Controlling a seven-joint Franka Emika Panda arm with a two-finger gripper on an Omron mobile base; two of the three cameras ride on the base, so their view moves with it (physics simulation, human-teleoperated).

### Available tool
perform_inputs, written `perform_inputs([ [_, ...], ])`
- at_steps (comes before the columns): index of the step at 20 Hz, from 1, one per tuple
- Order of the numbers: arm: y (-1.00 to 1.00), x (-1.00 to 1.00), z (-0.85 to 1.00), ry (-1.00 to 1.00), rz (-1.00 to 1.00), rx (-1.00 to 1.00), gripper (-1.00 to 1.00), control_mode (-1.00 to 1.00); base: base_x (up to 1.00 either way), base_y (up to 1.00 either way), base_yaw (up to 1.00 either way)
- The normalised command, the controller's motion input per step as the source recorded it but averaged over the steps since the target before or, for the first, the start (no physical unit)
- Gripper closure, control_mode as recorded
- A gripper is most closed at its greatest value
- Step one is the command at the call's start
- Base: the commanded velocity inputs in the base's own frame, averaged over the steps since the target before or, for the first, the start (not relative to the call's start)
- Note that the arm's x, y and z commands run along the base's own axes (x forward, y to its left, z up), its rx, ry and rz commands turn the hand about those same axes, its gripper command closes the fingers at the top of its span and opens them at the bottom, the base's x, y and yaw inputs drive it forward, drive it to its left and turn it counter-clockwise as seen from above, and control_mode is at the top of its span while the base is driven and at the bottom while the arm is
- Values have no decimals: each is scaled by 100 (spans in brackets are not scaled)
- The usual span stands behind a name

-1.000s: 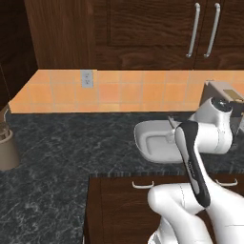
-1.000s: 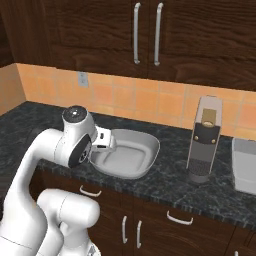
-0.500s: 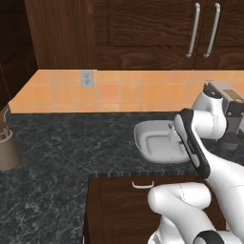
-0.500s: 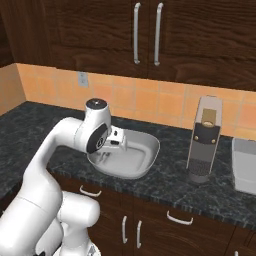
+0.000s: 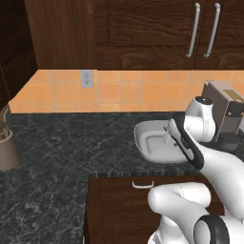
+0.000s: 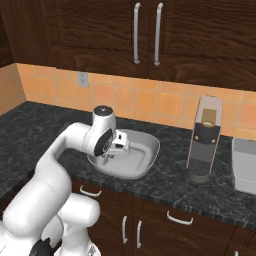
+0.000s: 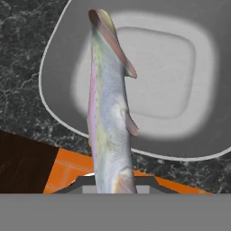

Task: Place one corn and one fish in each tupperware on the nearby counter, to pack two identical lunches.

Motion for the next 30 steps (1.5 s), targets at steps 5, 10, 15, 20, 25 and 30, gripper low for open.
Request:
perform_inputs([
  [5,0,34,-30,0,0,0,100,-100,0,0,0],
  [10,0,31,-29,0,0,0,100,-100,0,0,0],
  [15,0,34,-25,0,0,0,100,-100,0,0,0],
  [20,0,39,-26,0,0,0,100,-100,0,0,0],
  [25,0,38,-27,0,0,0,100,-100,0,0,0],
  [30,0,39,-27,0,0,0,100,-100,0,0,0],
])
